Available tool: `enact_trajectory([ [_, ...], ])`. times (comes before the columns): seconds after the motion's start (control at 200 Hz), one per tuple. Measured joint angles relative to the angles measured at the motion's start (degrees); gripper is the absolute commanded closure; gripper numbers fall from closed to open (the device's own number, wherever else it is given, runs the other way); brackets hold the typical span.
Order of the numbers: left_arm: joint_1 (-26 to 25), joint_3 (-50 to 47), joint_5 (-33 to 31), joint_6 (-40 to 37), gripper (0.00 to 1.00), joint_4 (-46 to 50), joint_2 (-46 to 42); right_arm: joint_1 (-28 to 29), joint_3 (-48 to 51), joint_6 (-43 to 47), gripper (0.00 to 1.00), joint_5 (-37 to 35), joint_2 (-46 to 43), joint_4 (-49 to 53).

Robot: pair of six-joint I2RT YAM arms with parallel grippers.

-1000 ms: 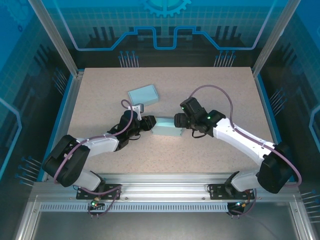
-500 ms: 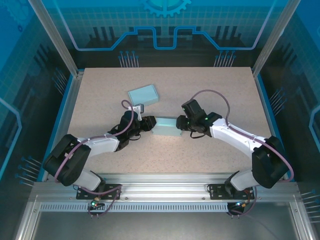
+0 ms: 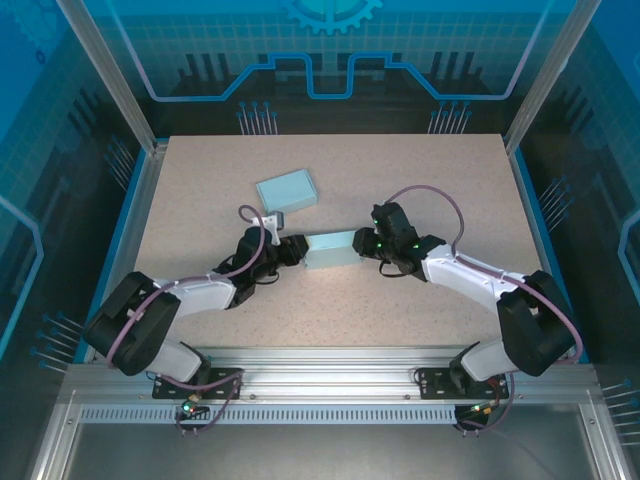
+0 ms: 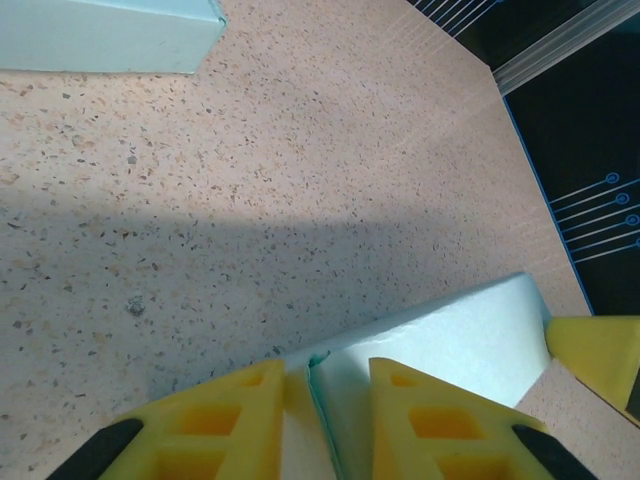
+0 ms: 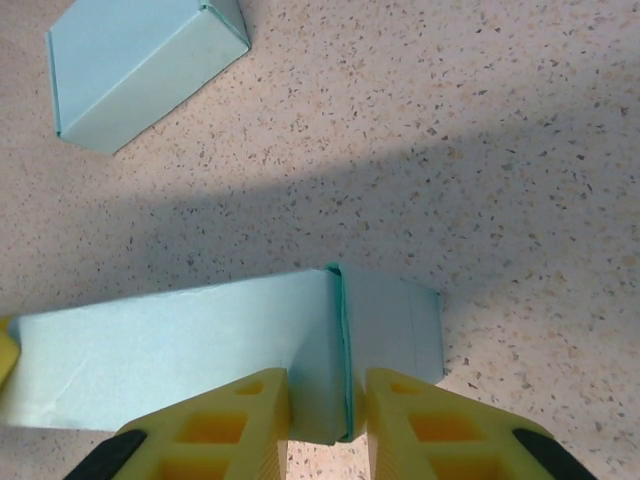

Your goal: Fold the paper box

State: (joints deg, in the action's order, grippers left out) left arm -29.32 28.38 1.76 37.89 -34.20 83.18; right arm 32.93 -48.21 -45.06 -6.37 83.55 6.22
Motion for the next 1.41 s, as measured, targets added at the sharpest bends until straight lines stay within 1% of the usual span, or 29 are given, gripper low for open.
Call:
enact_trajectory([
  [0.05,0.00,-0.48,0.04,-0.70,0.72,0.04,-0.66,0.00,0.00,0.00,0.74,0.00,0.00,-0.39],
  [0.105,0.00,-0.70,0.26,-1.70,0.67,0.79,-1.40,0.00,-0.07,0.00,0.74,0.02,0.00,-0.55],
  [0.2,0.00,-0.59,0.90,-3.54,0.61,3.23,-2.67,0.00,-0.57,0.04,0.74,0.04,0.11,-0.11],
  [0.28,0.02,0.61,1.09,-5.64,0.55,7.37,-3.98,0.02,-1.42,0.09,0.74,0.11,0.15,1.44],
  [0.395,0.13,4.24,1.07,-10.08,0.46,16.09,-5.42,0.07,-2.91,0.46,0.74,0.46,0.15,4.68],
  [0.47,0.28,6.97,1.16,-15.87,0.43,21.24,-6.32,0.20,-4.24,0.79,0.73,0.44,0.15,7.13],
  [0.565,0.35,10.05,2.49,-24.41,0.29,25.16,-7.50,0.55,-5.46,1.31,0.73,0.44,0.15,10.32],
  [0.61,0.33,11.39,4.15,-30.58,0.23,26.40,-7.87,0.57,-5.92,1.53,0.72,0.44,0.15,11.32],
  [0.655,0.33,12.46,6.12,-35.39,0.18,27.43,-8.00,0.57,-6.32,1.62,0.72,0.48,0.15,12.28],
  [0.705,0.33,13.55,8.55,-41.18,0.15,28.89,-7.98,0.68,-6.84,1.84,0.72,0.46,0.15,13.49],
  [0.725,0.33,13.88,9.49,-42.84,0.13,29.40,-7.96,0.72,-7.04,1.99,0.72,0.46,0.15,13.92],
  [0.775,0.33,14.67,11.78,-47.50,0.11,30.47,-7.65,0.83,-7.61,2.23,0.72,0.46,0.28,15.10],
  [0.88,0.33,16.61,16.28,-54.64,0.08,32.48,-5.81,0.83,-9.01,2.64,0.72,0.44,1.09,16.76],
  [0.925,0.33,17.86,18.27,-57.20,0.06,34.14,-4.70,0.83,-9.64,2.69,0.73,0.44,1.57,17.31],
  [0.996,0.33,19.74,21.16,-60.67,0.06,36.65,-3.10,0.83,-10.58,2.84,0.73,0.44,2.25,17.79],
  [1.066,0.17,20.76,22.71,-63.28,0.06,38.45,-2.38,0.83,-11.13,2.89,0.73,0.42,2.56,18.32],
  [1.241,-0.57,20.98,22.12,-65.77,0.10,40.83,-1.49,1.22,-11.32,2.86,0.73,0.07,2.36,19.80],
  [1.336,-1.66,20.98,19.80,-66.47,0.12,41.46,-0.57,1.86,-10.60,2.80,0.73,-0.61,1.38,20.68],
  [1.406,-3.37,20.61,17.70,-66.77,0.12,40.96,-0.39,2.40,-8.96,2.49,0.73,-1.03,0.04,21.31],
])
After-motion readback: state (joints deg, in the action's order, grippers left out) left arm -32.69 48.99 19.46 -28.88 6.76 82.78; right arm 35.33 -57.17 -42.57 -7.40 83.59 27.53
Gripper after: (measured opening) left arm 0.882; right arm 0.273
